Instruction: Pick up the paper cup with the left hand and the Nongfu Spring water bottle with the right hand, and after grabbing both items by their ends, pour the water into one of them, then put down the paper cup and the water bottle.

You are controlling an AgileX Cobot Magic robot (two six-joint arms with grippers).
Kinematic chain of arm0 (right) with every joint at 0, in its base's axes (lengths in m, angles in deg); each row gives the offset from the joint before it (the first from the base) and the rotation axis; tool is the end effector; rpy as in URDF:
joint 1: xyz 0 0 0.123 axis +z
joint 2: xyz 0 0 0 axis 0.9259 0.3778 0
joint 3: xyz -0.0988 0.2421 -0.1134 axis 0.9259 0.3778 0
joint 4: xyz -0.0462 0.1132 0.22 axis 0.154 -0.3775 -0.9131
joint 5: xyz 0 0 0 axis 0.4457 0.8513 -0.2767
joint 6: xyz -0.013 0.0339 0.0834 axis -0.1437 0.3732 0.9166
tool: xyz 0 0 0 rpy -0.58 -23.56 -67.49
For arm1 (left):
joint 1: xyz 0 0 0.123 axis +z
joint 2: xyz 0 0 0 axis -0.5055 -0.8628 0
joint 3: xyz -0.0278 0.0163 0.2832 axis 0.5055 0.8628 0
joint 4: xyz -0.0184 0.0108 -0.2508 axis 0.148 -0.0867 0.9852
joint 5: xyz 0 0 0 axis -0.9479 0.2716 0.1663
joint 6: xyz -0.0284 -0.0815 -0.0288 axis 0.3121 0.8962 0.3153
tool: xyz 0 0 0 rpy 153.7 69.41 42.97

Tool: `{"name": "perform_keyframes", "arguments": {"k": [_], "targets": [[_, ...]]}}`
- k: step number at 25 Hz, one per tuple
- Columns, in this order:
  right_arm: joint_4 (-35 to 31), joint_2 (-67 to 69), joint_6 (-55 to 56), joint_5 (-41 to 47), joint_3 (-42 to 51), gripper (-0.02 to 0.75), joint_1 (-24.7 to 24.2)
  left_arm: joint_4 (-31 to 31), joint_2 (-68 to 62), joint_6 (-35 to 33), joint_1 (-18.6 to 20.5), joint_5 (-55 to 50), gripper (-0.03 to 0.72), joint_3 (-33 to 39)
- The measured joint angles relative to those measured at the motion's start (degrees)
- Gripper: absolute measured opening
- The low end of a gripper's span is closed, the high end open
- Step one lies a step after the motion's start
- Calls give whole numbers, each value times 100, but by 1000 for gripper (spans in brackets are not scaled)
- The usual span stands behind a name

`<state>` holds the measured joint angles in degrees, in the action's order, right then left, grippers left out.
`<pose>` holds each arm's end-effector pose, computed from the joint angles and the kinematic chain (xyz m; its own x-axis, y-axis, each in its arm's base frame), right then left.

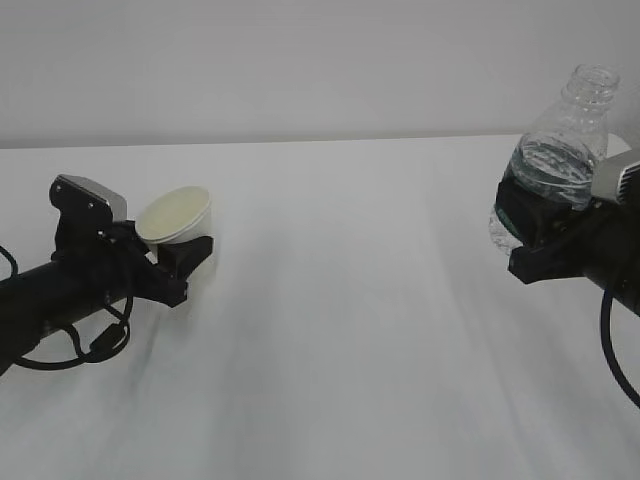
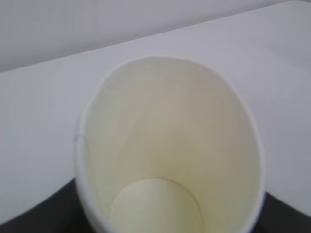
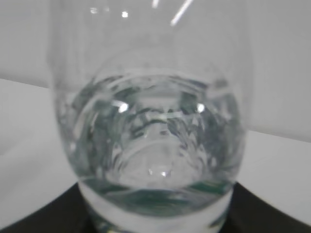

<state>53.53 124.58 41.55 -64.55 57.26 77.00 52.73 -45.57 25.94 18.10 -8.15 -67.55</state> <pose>0.2538 0.0565 0.1720 -0.0417 -0.1060 -0.9935 -0.3286 0.9405 -0.0866 0.3216 -0.1031 0.0829 -0.2041 0.1040 -0.9734 0.5509 0.8342 -0.0264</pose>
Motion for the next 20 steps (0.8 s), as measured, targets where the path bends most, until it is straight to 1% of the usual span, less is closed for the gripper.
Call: {"name": "perform_keyframes", "arguments": {"k": [5,9,12,15,20], "targets": [[0,0,0,0,0,351,0,-866,191,368,0,0,432,0],[0,0,0,0,0,351,0,-1524,253,822,0,0,431,0],[0,0,0,0,0,351,0,-2147,263,1167,0,0,431,-67],[0,0,0,0,0,351,0,-2511,263,1388,-154,0,431,-183],[0,0,0,0,0,351,0,-2919,263,1585,-696,0,431,-451]]}}
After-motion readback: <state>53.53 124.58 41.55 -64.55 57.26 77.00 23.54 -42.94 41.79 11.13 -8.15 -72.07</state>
